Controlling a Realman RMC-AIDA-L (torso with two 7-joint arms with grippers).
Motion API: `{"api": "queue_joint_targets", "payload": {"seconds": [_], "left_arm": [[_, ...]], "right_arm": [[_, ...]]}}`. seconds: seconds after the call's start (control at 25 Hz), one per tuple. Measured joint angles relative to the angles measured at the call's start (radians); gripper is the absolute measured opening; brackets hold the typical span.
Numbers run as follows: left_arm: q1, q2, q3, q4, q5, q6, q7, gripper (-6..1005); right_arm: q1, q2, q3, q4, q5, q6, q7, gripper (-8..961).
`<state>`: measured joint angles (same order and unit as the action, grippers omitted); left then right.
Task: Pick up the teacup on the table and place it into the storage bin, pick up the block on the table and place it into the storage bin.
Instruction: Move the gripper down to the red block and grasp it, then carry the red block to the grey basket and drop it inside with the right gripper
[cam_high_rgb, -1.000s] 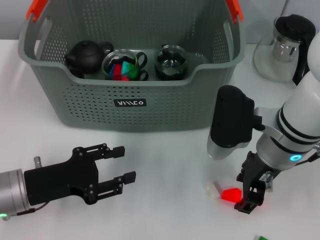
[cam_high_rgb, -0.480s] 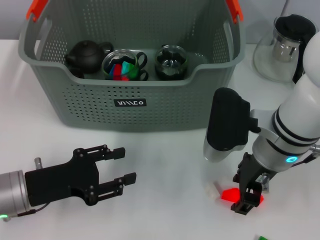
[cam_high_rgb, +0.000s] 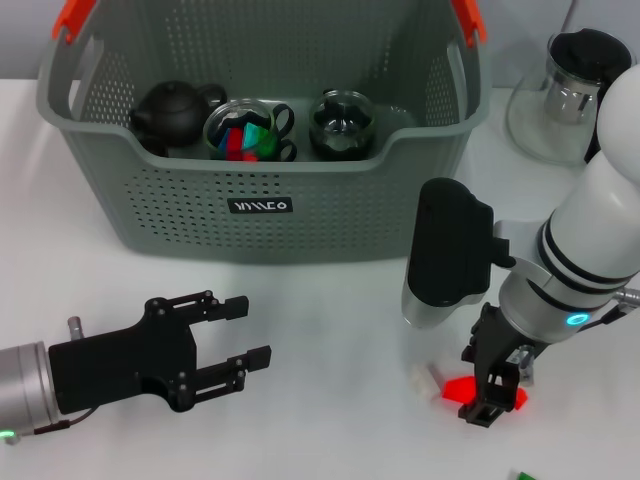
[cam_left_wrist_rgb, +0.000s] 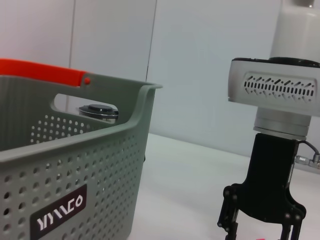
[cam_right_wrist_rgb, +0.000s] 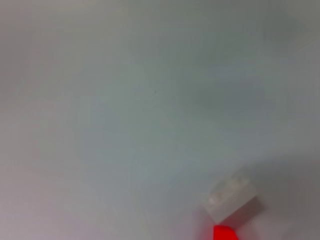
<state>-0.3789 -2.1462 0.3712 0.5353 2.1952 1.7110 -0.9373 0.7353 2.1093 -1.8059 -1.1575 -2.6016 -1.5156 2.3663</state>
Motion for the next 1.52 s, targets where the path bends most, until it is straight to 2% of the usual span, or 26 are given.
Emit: {"api": "queue_joint_targets", "payload": {"seconds": [0.4,1.04,1.28,1.52], "left_arm": [[0.0,-0.001,0.0,-0.006,-0.001,-0.006,0.0,628],[0.0,-0.001,0.0,-0.006,0.0,-0.011,0.0,630],[0.0,-0.001,0.0,-0.006,0.0,-0.017,0.0,629],[0.0,0.0,0.0,-0.006,0.0,-0.018,0.0,628]], "right_arm": [[0.03,0.0,0.001,0.067,0.024,0.014,0.008,682],[0.032,-0.002,-0.013,0.068,0.026,0.018,0.006,639],[0.034,-0.002,-0.007,0.067,0.026,0.013,0.008,414],[0.011,-0.008,0.056,-0.005,0.027,-0.023,0.003,317]]}}
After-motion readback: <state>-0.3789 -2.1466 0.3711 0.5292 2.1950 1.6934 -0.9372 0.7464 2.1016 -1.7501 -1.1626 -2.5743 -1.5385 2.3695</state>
